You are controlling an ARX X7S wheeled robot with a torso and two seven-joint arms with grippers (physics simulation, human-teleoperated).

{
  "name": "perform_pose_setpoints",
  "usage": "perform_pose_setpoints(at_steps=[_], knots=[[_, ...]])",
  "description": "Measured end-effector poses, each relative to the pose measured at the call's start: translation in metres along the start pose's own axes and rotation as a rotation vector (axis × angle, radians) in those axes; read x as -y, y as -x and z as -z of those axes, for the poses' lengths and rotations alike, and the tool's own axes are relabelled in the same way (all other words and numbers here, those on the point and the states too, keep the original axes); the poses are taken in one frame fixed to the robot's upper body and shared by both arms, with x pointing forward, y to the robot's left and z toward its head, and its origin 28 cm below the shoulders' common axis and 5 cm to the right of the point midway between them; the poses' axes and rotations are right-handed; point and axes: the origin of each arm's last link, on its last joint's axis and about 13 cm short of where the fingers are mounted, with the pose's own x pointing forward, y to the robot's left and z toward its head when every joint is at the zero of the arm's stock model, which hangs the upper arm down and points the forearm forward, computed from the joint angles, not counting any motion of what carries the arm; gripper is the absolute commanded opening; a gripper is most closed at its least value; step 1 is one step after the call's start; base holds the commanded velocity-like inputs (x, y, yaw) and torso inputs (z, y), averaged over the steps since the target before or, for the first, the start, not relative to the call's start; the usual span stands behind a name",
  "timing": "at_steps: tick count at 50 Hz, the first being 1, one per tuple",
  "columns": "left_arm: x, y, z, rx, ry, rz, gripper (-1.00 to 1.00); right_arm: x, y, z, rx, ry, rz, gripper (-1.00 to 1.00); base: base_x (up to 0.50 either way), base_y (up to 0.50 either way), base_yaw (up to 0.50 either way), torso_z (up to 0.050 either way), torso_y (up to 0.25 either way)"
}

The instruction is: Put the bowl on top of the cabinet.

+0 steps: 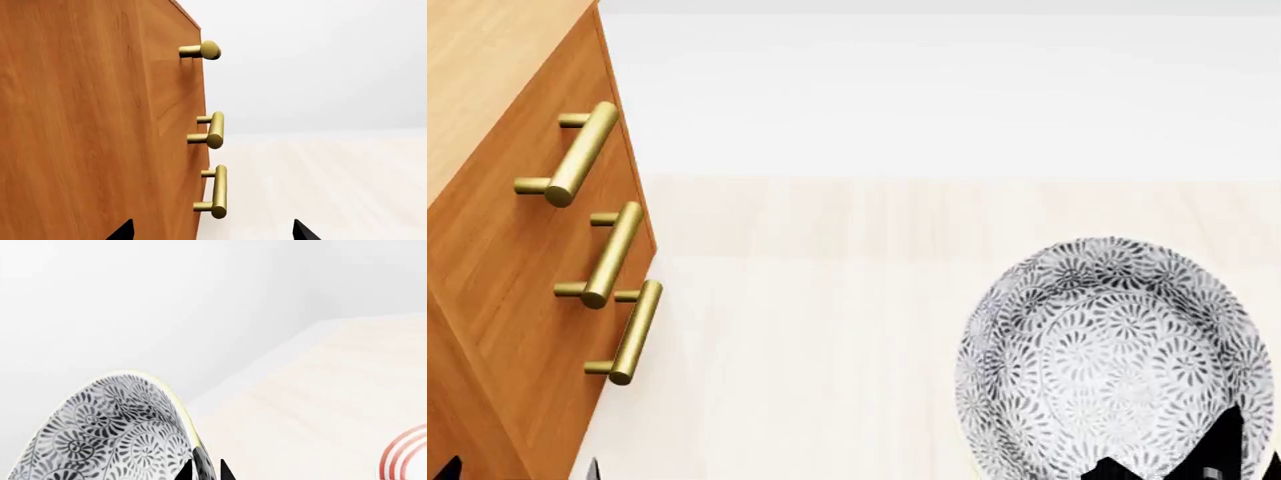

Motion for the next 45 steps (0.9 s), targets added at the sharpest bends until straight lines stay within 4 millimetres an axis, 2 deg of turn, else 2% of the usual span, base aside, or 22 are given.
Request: perform_pose_setpoints(at_steps=[9, 28, 45], knots=[[-0.002, 0.003, -0.017, 0.013, -0.042, -0.006, 1.0, -0.015, 0.001, -0.008, 0.059, 0.084, -0.007, -1.0, 0.0, 0.0, 0.0, 0.0, 0.002], [0.005, -0.004, -0.072, 0.029, -0.079, 0.048, 1.0, -0.043, -0.005, -0.023, 0.172, 0.229, -0.069, -1.0, 0.0, 0.0, 0.0, 0.0, 0.0], [0.015, -0.021, -0.115, 0.031, -0.083, 0.18, 1.0, -0.052, -0.021, -0.02, 0.229, 0.271, -0.154, -1.0, 0.0, 0.0, 0.0, 0.0, 0.0]])
